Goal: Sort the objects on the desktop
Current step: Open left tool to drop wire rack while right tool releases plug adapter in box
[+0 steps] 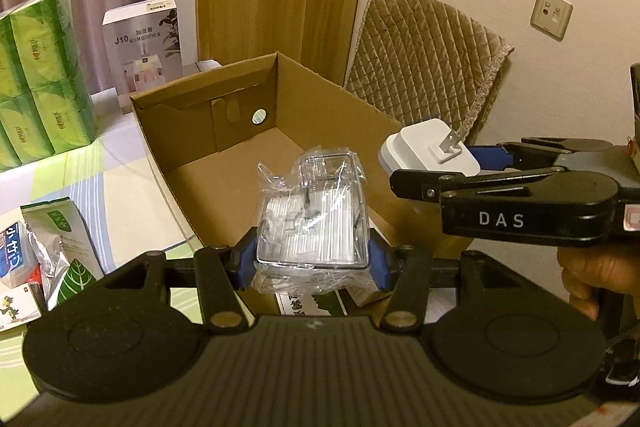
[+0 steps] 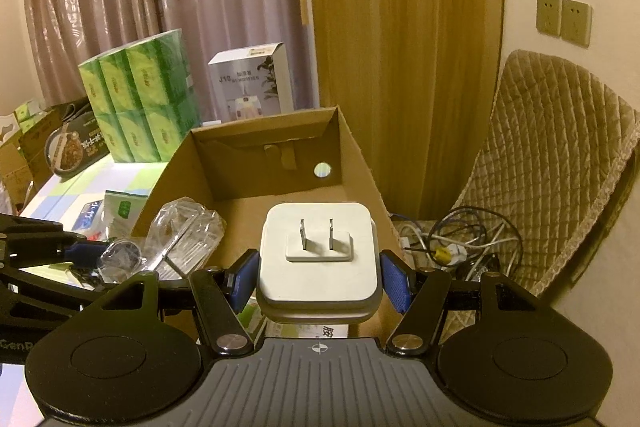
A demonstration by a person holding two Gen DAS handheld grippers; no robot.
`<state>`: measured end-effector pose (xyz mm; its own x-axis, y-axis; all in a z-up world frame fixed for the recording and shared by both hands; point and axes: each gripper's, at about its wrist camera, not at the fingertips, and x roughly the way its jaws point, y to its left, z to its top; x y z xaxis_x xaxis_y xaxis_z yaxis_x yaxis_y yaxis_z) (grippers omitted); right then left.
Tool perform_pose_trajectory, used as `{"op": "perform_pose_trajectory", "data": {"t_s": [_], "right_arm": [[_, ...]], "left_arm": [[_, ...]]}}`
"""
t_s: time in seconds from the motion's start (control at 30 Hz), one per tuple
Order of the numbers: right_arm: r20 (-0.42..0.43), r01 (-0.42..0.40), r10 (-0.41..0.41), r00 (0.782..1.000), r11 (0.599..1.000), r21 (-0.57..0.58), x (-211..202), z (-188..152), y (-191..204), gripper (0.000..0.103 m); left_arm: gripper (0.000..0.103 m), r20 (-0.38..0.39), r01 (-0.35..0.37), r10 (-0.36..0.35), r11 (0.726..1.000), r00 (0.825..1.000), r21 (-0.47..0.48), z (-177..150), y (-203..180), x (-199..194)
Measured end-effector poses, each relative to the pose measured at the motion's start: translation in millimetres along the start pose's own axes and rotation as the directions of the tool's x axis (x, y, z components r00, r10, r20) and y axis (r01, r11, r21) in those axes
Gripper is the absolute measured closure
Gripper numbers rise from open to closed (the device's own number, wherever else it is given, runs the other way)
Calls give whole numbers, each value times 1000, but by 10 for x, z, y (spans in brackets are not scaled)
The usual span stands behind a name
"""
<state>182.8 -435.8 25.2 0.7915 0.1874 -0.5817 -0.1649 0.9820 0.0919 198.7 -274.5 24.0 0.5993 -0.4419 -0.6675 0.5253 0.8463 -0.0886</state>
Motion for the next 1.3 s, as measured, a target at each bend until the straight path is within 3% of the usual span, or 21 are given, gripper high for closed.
{"op": "perform_pose_trajectory", "data": {"t_s": [0.1,0.17,0.57,1.07,1.3], "right_arm": [[1,2,-2,1000,1000,2,-7,-1,-1,41],[2,4,-4,1000,1000,2,-11,0,-3,41],[-5,-2,2,1000,1000,-1,-22,-19,47,41],[-17,-15,14,1000,1000,-26,42,11,172,41],[29,-20,21,999,999,-26,36,40,179,37]], "left_arm": [[53,2,-8,8,1000,1000,-6,8,5,19],[44,8,-25,25,1000,1000,-16,9,21,16],[44,50,-33,37,997,998,-65,-102,177,-282],[43,43,-44,48,995,998,-90,-245,230,-375],[40,44,-47,52,994,998,-101,-257,245,-375]]}}
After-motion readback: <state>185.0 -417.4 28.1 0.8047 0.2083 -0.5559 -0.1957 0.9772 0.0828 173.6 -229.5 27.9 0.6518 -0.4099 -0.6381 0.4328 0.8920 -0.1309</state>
